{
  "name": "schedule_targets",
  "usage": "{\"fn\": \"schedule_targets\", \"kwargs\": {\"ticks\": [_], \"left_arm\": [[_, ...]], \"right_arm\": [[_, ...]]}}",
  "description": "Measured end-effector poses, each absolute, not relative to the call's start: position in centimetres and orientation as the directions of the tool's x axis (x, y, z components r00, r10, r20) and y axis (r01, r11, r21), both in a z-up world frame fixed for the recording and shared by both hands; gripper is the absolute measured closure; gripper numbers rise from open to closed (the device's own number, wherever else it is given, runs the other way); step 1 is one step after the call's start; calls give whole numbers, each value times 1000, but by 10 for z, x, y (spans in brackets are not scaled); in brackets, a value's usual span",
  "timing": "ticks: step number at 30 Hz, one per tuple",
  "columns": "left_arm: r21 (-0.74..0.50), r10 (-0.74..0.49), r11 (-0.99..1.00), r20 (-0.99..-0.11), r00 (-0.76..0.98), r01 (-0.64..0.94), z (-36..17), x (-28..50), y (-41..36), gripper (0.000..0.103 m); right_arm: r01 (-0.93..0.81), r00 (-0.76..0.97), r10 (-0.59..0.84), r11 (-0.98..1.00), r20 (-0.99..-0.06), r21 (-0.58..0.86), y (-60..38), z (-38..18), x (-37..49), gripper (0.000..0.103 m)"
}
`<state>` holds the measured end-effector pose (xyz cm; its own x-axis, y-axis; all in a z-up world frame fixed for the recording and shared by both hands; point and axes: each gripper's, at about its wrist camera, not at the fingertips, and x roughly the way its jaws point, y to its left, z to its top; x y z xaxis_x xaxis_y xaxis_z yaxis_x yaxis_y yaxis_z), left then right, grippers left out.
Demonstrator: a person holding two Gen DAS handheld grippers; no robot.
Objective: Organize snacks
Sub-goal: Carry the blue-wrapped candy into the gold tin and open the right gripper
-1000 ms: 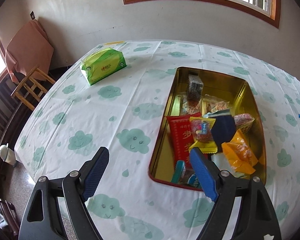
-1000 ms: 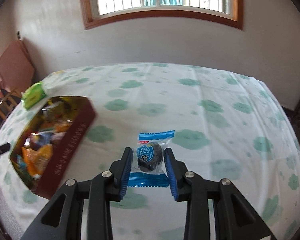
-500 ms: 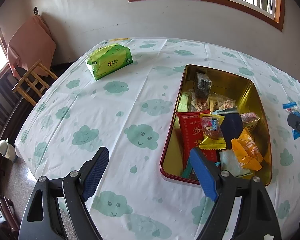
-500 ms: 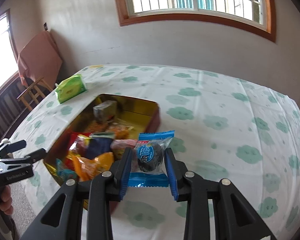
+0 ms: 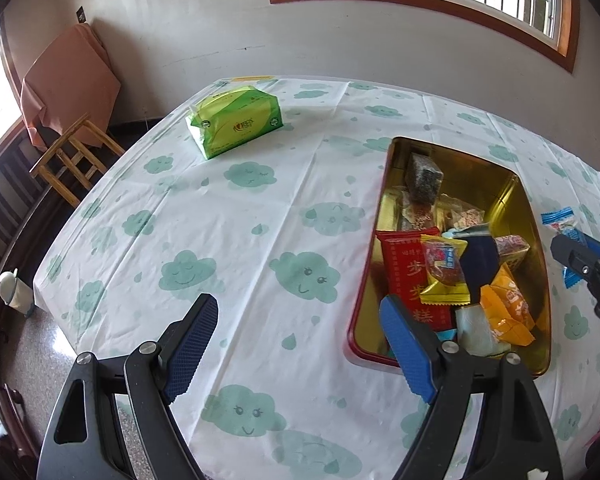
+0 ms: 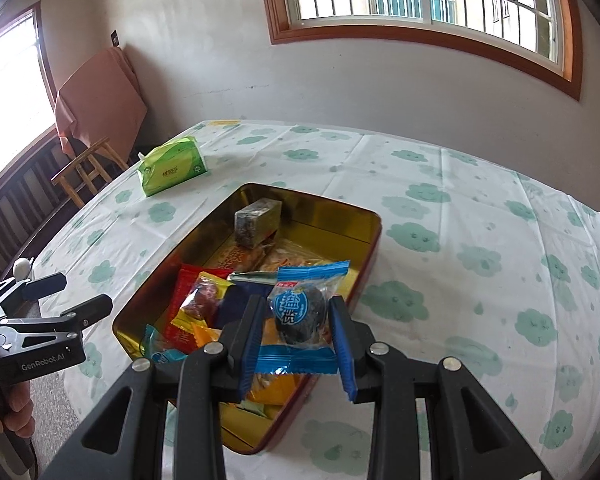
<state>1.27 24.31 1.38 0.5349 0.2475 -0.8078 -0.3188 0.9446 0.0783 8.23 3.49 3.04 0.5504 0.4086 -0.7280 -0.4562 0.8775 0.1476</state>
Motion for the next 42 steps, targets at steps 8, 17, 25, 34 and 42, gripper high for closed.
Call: {"fn": "schedule_targets", "kwargs": {"ticks": [8,17,25,34,42], "left_arm": [[80,254,939,-815,520,-334,11,10,252,22],[74,256,936,-815,520,-344,13,7,257,19],[72,249,938,-820,515,-338,12,7,257,18],[72,241,941,-828,507,-331,8,7,253,18],[73,240,943,-825,512,-326,9,6,248,17]], "right_arm": [[-472,526,406,870,-747,141,58,18,89,70],[-480,482,407,864,-775,155,82,-1,96,70],[-467,457,386,871,-801,153,86,-20,99,69],[-464,490,350,880,-798,101,90,-16,90,37],[-442,557,366,891,-745,107,77,9,75,20]]}}
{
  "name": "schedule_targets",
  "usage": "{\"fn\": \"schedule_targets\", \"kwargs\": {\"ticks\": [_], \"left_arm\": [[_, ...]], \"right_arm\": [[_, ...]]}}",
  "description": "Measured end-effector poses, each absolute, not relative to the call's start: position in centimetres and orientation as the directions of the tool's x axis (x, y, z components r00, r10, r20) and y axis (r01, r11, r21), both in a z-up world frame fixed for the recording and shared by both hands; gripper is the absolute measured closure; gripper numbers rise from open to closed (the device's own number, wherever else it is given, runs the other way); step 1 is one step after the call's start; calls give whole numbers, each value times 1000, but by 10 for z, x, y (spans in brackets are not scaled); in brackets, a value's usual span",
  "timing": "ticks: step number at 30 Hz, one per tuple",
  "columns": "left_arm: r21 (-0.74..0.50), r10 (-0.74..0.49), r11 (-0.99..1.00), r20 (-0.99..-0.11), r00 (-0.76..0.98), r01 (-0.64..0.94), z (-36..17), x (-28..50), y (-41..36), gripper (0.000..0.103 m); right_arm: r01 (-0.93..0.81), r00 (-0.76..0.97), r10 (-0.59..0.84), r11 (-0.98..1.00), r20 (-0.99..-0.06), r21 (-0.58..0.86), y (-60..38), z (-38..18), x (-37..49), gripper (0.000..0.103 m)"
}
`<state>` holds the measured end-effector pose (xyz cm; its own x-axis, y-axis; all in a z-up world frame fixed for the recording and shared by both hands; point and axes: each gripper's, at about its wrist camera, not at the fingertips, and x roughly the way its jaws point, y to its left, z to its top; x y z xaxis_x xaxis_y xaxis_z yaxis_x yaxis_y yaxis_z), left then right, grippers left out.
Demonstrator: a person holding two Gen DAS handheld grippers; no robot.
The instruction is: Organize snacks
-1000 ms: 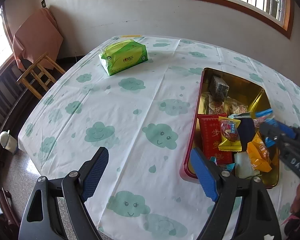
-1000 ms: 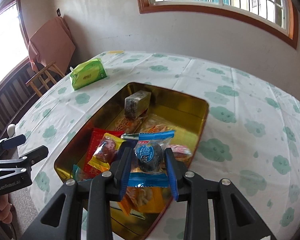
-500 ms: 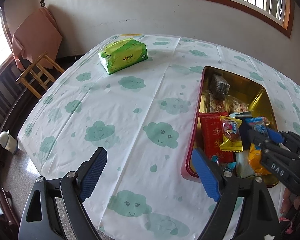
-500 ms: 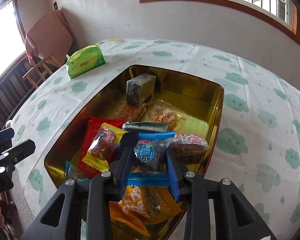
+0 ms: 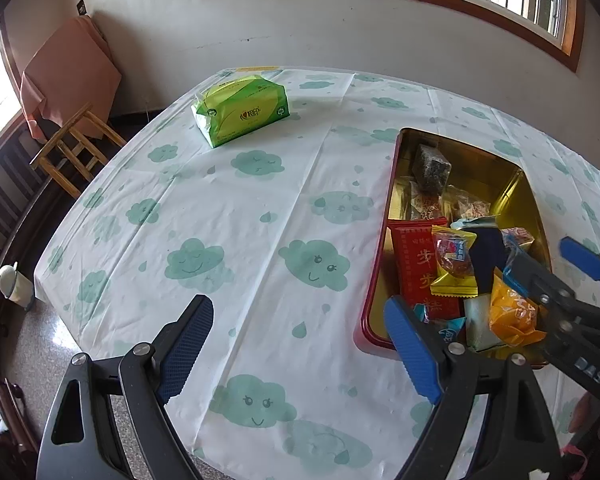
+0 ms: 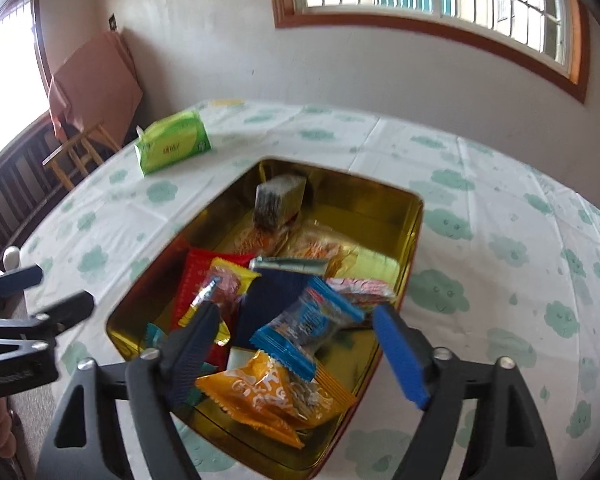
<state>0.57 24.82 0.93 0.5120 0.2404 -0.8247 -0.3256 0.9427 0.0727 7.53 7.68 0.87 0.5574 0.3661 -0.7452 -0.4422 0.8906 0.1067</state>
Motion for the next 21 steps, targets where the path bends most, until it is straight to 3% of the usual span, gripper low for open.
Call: {"fn": "schedule_targets", "kwargs": {"ticks": [21], "left_arm": [[84,220,958,-830,512,-275,13,3,225,17]], "right_arm": [[-407,586,279,913,-761,21,57,20,11,18]]}}
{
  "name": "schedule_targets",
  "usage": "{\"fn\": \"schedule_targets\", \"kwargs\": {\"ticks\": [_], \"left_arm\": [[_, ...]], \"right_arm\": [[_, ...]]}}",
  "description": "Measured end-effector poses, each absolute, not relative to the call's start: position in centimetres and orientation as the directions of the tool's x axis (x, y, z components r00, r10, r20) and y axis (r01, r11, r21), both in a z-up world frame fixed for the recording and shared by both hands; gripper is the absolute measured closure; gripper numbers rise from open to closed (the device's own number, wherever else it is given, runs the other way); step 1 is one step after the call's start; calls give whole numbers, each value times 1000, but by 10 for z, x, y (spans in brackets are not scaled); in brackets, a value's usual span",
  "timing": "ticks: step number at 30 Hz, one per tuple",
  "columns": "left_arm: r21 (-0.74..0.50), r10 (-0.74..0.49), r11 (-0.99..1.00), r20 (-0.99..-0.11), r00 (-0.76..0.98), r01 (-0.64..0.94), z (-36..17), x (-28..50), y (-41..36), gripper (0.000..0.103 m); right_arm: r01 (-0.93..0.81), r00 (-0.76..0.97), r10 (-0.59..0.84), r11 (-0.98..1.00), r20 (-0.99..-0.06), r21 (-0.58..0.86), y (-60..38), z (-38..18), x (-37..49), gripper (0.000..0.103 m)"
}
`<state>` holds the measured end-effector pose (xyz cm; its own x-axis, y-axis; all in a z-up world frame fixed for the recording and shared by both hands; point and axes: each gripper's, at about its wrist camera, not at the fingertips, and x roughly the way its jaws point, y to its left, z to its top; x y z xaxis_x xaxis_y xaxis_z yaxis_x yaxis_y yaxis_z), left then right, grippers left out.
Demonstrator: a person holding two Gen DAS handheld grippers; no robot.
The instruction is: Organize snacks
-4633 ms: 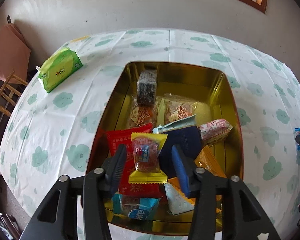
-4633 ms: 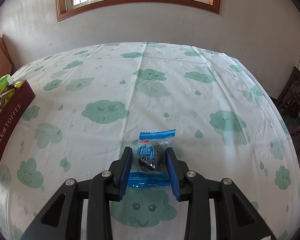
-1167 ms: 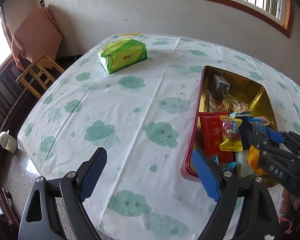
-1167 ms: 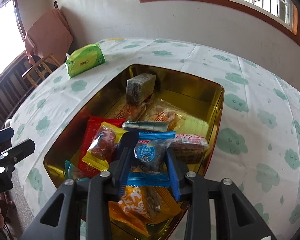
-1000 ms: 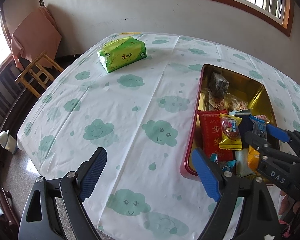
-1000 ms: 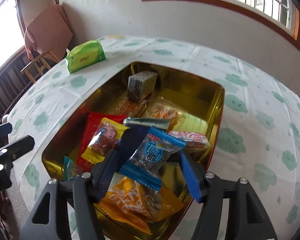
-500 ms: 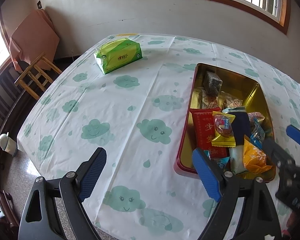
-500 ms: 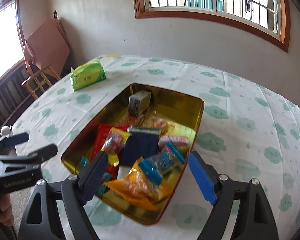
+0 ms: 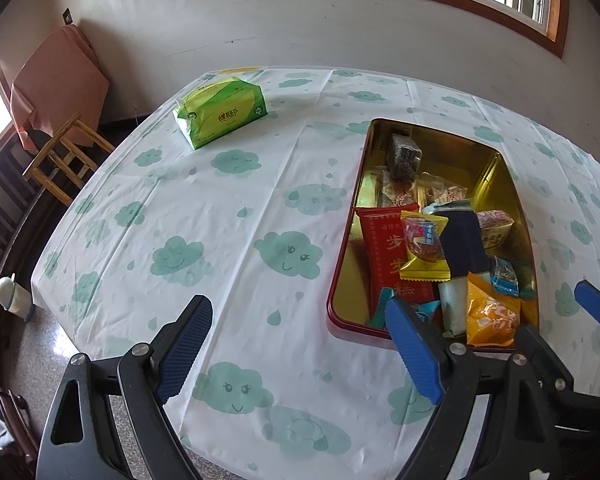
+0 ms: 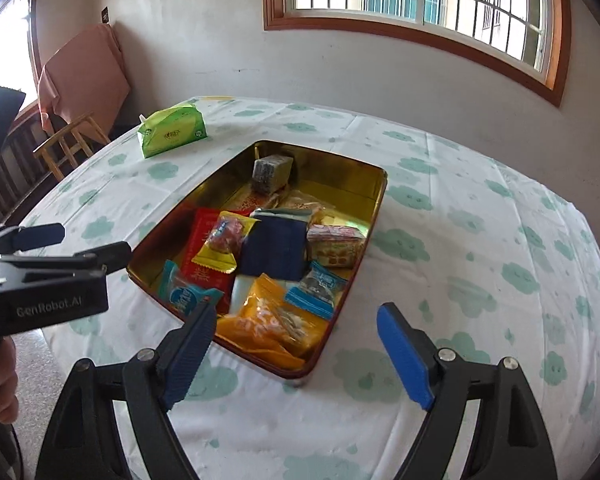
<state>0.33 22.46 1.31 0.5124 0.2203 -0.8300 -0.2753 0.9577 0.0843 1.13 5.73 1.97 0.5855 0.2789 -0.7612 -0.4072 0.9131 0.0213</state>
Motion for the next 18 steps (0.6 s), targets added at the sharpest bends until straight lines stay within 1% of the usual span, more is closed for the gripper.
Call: {"fn": "schedule_targets", "kwargs": {"ticks": [3,7,18], "left_arm": [[85,218,959,-829,516,-269,14,2,222,17],[86,216,961,-828,517,-263,15,1,219,17],[110,231,961,-824,517,-253,15,1,211,17]], "right_arm": [[-398,597,260,917,-759,2,57,19,7,18],[-395,572,275,918,-773,34,55,16,8,18],[-384,561,251,923,-789,20,55,10,7,18]]}}
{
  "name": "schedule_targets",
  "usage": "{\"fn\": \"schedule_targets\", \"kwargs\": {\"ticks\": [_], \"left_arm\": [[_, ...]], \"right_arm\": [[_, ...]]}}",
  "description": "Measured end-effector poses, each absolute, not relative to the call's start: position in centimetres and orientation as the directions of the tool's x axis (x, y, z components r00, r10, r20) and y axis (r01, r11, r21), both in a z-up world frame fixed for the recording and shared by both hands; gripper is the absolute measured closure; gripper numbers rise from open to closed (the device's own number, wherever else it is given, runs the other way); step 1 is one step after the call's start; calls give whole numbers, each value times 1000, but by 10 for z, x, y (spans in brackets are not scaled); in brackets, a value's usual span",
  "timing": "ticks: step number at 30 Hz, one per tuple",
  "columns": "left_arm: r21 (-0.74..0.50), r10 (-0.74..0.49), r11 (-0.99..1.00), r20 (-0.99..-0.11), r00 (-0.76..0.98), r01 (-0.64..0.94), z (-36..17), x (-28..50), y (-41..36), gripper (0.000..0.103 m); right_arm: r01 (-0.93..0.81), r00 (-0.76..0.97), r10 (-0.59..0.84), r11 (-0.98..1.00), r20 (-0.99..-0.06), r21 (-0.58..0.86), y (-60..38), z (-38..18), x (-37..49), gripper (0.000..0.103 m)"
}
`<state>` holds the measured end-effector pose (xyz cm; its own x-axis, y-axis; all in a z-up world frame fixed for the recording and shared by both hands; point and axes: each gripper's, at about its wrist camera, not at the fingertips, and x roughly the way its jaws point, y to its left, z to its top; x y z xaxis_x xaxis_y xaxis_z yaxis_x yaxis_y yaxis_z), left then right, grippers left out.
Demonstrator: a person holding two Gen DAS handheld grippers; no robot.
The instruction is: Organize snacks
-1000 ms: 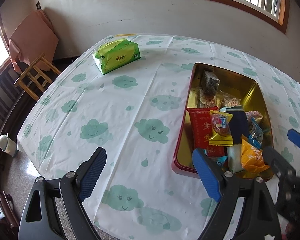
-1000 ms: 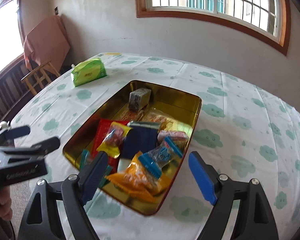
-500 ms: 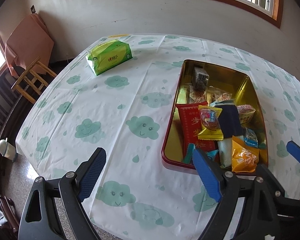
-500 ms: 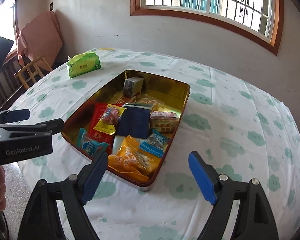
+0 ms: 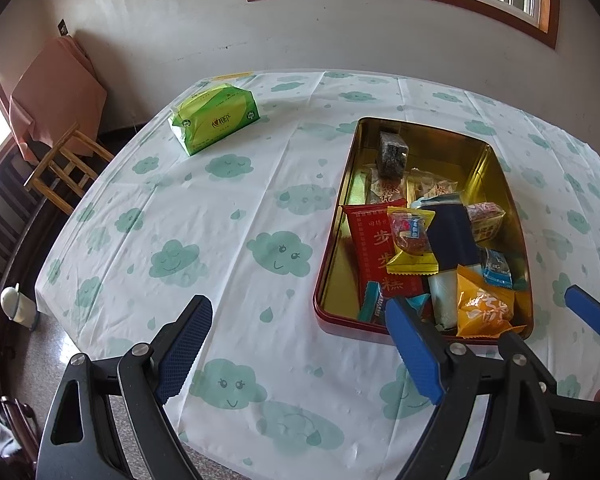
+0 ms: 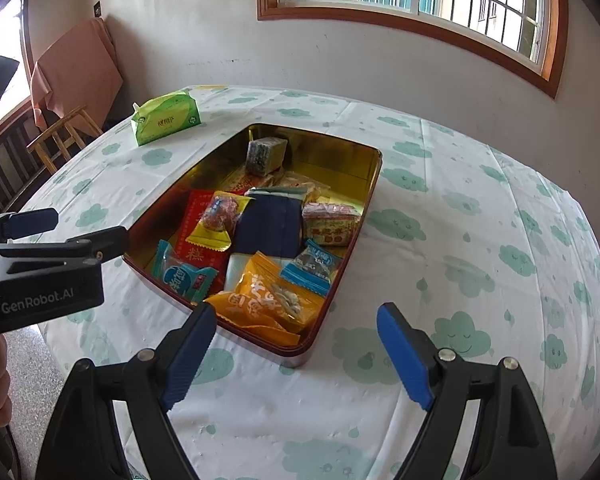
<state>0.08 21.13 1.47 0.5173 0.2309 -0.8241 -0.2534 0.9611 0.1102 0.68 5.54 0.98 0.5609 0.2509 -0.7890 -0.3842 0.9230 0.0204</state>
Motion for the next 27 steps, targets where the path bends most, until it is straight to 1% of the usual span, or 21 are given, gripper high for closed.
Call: {"fn": "schedule_targets", "kwargs": {"ticks": [27], "left_arm": [[122,216,970,-829,516,-210,15,3,196,17]], "right_arm": [[-388,533,244,922,-810,23,56,3,7,18]]}}
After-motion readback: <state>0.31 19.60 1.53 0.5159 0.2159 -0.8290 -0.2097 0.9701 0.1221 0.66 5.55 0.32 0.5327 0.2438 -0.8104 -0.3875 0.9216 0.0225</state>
